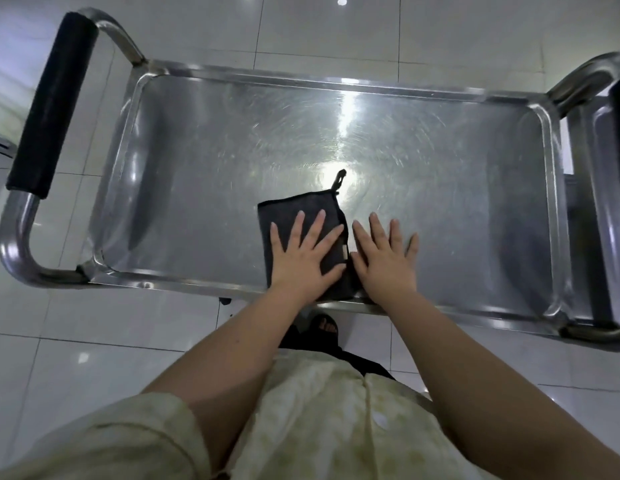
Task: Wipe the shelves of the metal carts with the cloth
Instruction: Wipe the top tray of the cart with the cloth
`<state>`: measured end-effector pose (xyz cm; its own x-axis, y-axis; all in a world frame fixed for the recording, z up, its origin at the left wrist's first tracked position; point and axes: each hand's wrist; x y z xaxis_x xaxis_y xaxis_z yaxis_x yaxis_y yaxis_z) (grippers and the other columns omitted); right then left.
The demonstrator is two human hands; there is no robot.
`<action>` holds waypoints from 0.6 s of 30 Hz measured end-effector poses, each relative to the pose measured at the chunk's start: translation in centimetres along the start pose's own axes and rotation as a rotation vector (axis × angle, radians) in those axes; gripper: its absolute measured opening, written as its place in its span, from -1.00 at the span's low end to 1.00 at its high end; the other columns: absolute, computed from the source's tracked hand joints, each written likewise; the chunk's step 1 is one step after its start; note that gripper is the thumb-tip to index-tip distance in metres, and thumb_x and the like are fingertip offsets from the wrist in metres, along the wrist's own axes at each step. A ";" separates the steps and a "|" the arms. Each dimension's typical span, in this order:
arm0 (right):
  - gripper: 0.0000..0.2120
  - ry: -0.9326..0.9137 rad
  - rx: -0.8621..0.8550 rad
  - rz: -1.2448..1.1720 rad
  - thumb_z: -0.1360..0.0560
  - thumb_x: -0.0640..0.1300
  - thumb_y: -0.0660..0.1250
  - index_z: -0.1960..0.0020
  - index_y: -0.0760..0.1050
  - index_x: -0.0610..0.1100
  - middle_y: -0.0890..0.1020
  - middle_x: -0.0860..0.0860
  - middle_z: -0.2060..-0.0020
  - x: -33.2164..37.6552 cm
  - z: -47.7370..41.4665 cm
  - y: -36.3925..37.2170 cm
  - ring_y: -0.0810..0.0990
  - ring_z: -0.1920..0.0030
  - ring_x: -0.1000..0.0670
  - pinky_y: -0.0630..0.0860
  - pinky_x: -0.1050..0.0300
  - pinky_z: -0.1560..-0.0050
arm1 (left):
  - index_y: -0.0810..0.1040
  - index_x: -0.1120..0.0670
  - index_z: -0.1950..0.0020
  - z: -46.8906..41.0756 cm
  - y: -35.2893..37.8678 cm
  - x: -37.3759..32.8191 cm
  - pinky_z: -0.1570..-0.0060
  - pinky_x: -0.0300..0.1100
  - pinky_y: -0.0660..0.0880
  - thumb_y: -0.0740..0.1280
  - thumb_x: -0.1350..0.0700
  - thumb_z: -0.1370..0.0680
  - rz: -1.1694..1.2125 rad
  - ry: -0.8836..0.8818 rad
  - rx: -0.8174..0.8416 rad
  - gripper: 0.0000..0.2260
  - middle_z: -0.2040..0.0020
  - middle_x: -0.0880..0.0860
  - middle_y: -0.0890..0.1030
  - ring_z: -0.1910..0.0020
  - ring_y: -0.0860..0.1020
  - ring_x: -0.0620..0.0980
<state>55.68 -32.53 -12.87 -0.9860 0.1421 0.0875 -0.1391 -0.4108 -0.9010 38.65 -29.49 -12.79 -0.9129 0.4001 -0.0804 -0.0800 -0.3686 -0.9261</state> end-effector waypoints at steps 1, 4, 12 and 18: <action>-0.45 0.004 0.001 -0.005 -0.63 0.22 -0.14 -0.56 -0.25 0.21 -0.22 0.10 -0.57 -0.9 0.3 0.0 -0.29 -0.56 -0.13 -0.25 -0.35 -0.46 | -0.19 -0.33 -0.53 0.1 0.0 1.0 -0.40 0.35 -0.28 -0.08 -0.42 -0.51 0.003 0.006 -0.012 -0.37 -0.59 -0.13 -0.21 -0.56 -0.26 0.06; -0.43 0.038 -0.003 -0.048 -0.60 0.28 -0.15 -0.56 -0.23 0.23 -0.21 0.10 -0.58 -3.7 1.3 0.3 -0.29 -0.55 -0.14 -0.26 -0.31 -0.48 | -0.12 -0.36 -0.53 0.9 0.3 7.0 -0.44 0.33 -0.23 -0.03 -0.42 -0.49 0.060 -0.141 -0.051 -0.37 -0.60 -0.15 -0.15 -0.57 -0.17 0.04; -0.36 0.150 -0.031 -0.077 -0.49 0.34 -0.36 -0.53 -0.36 0.22 -0.29 0.06 -0.56 -7.2 3.3 1.9 -0.35 -0.53 -0.22 -0.35 -0.28 -0.47 | -0.13 -0.23 -0.58 6.2 0.3 19.8 -0.39 0.43 -0.16 -0.09 -0.38 -0.57 0.250 -0.921 -0.035 -0.38 -0.61 -0.05 -0.17 -0.57 -0.15 0.13; -0.44 0.146 -0.035 -0.047 -0.60 0.25 -0.26 -0.54 -0.36 0.18 -0.33 0.06 -0.55 -7.2 3.1 2.0 -0.35 -0.52 -0.23 -0.34 -0.32 -0.45 | -0.22 -0.25 -0.55 1.9 0.9 6.0 -0.35 0.46 -0.21 -0.08 -0.38 -0.55 0.130 -0.483 -0.065 -0.37 -0.59 -0.05 -0.25 -0.55 -0.24 0.17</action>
<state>62.18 -37.19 -13.97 -0.9543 0.2908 0.0692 -0.1787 -0.3695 -0.9119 32.39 -29.00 -13.37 -0.9958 -0.0856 -0.0311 0.0578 -0.3308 -0.9419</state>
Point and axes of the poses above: each hand's wrist, its own z-axis away from the middle knuckle, its own y-axis out of the palm, x = y × z
